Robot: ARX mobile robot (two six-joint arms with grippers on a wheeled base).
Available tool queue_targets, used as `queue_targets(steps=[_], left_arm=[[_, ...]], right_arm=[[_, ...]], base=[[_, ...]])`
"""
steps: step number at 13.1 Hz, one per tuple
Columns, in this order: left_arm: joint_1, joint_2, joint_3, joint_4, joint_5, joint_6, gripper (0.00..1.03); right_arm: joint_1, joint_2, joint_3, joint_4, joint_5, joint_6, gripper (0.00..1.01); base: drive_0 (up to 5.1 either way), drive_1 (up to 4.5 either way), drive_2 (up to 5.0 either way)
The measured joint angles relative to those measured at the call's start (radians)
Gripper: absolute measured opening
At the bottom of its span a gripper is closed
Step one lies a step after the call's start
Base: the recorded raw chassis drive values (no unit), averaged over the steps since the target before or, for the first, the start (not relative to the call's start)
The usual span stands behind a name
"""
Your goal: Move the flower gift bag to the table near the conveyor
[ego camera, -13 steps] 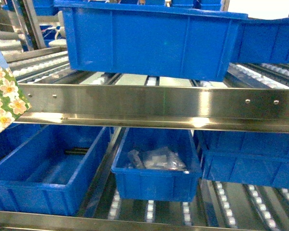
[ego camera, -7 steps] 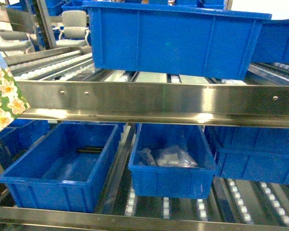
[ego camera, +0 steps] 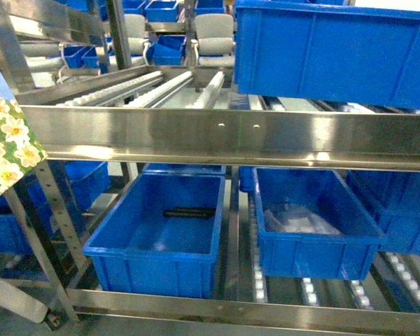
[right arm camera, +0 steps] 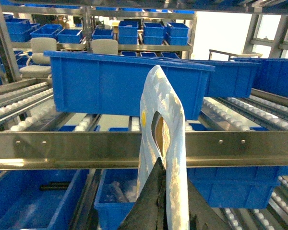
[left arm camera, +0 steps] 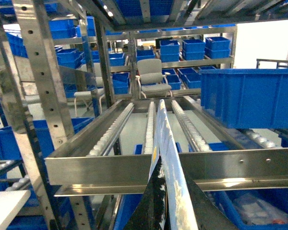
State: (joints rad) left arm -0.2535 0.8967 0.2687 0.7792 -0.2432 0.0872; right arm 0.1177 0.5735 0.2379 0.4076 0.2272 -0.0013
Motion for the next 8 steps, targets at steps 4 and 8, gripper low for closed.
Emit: queue_targets(steps=[4,8], left_arm=[[0.000,0.000,0.000,0.004,0.000,0.000,0.02],[0.000,0.000,0.000,0.005,-0.001,0.000,0.02]], right_arm=[[0.000,-0.002,0.000,0.002,0.000,0.000,0.02],[0.000,-0.002,0.000,0.003,0.000,0.000,0.02]], base=[[-4.8,1.48,3.4],[-4.9,1.42,3.3]])
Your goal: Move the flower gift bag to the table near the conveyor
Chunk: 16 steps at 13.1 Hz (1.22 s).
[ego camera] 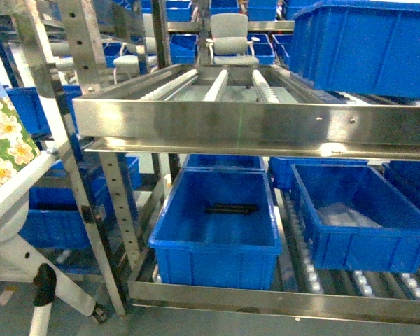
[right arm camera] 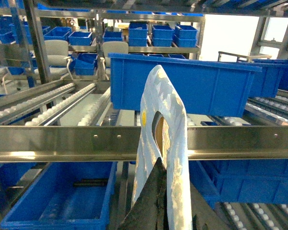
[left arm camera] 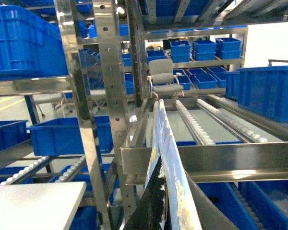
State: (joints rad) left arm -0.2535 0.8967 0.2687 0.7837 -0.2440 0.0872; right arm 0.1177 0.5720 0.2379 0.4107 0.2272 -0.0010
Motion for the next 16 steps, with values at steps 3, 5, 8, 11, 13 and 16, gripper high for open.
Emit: queue_targets(steps=[3,5,8,11,13,16], left_arm=[[0.000,0.000,0.000,-0.003,0.000,0.000,0.02],[0.000,0.000,0.000,-0.001,0.000,0.000,0.02],[0.000,0.000,0.000,-0.003,0.000,0.000,0.02],[0.000,0.000,0.000,-0.001,0.000,0.000,0.02],[0.000,0.000,0.000,0.000,0.001,0.000,0.02],[0.000,0.000,0.000,-0.002,0.000,0.000,0.02]], right_arm=[[0.000,0.000,0.000,-0.002,0.000,0.000,0.02],[0.000,0.000,0.000,-0.001,0.000,0.000,0.02],[0.000,0.000,0.000,-0.003,0.000,0.000,0.02],[0.000,0.000,0.000,0.000,0.000,0.000,0.02],[0.000,0.000,0.000,0.000,0.000,0.000,0.02],[0.000,0.001,0.000,-0.002,0.000,0.000,0.02]], base=[[-5.0,1.32,3.2],[-4.9,1.46,3.3],[-5.0,1.47,3.3],[-4.9,1.79,3.0],[-5.0,2.33,2.3],[-4.9,2.41,2.4]])
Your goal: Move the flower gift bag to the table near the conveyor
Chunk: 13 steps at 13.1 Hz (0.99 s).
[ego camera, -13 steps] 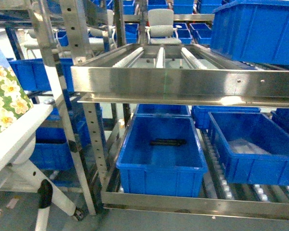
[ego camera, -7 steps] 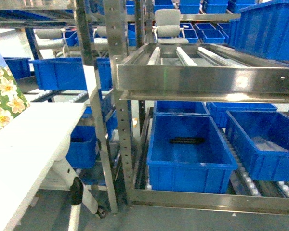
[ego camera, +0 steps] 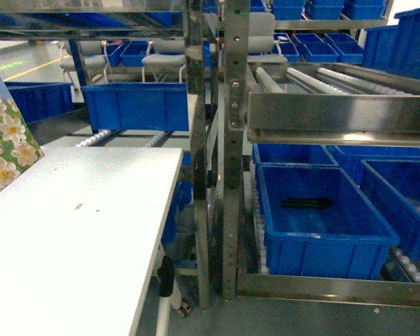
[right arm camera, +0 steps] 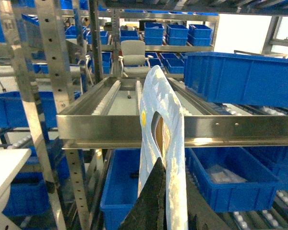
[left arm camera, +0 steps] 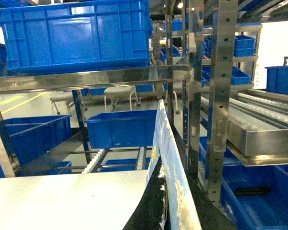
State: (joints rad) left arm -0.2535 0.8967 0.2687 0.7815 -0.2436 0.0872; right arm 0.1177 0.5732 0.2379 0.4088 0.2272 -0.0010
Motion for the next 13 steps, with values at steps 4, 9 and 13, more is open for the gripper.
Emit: queue_targets(steps=[4,9,13], left_arm=[[0.000,0.000,0.000,0.000,0.000,0.000,0.02],[0.000,0.000,0.000,0.000,0.000,0.000,0.02],[0.000,0.000,0.000,-0.002,0.000,0.000,0.02]], right_arm=[[0.000,0.000,0.000,-0.001,0.000,0.000,0.02],[0.000,0.001,0.000,0.000,0.000,0.000,0.02],[0.000,0.001,0.000,-0.002,0.000,0.000,0.02]], base=[[-4.9,2.41,2.4],[-4.9,2.42,2.4],[-4.9,2.45,2.4]])
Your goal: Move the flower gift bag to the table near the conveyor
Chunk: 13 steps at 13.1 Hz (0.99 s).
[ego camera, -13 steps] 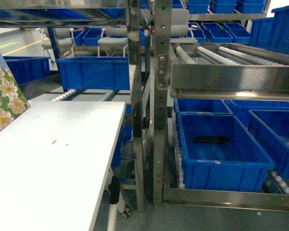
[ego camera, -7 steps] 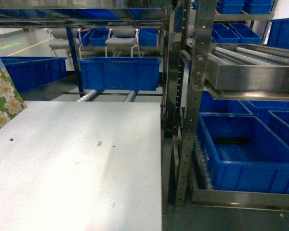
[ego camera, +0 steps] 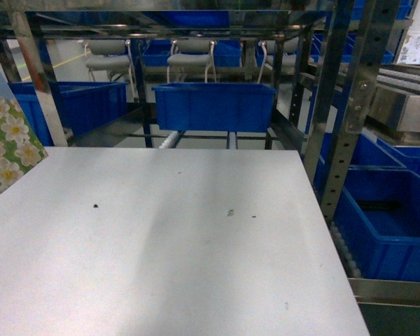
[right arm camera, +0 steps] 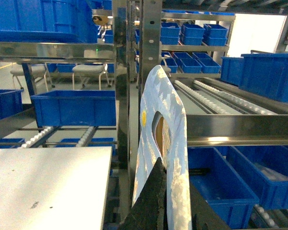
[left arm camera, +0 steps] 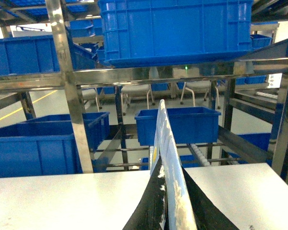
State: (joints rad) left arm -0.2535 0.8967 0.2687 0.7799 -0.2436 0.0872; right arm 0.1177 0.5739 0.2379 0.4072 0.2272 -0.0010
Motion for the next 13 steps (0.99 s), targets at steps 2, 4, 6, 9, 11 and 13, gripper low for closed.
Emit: queue_targets(steps=[2,4,6,9,11,13], left_arm=[[0.000,0.000,0.000,0.000,0.000,0.000,0.02],[0.000,0.000,0.000,0.001,0.000,0.000,0.02],[0.000,0.000,0.000,0.002,0.000,0.000,0.02],[0.000,0.000,0.000,0.002,0.000,0.000,0.02],[0.000,0.000,0.000,0.002,-0.001,0.000,0.02],[0.000,0.000,0.000,0.003,-0.001,0.000,0.02]], right_arm=[[0.000,0.000,0.000,0.002,0.000,0.000,0.02],[0.000,-0.001,0.000,0.002,0.000,0.000,0.02],[0.000,-0.001,0.000,0.003,0.000,0.000,0.02],[0.000,-0.001,0.000,0.003,0.000,0.000,0.02],[0.000,-0.001,0.000,0.002,0.000,0.000,0.02],[0.000,-0.001,0.000,0.001,0.000,0.000,0.02]], base=[[-4.8,2.51,2.5],[-4.9,2.42,2.4],[-4.8,2.53,2.5],[-4.8,2.55,2.5],[-5.0,2.36,2.4],[-4.9,2.50,2.5]])
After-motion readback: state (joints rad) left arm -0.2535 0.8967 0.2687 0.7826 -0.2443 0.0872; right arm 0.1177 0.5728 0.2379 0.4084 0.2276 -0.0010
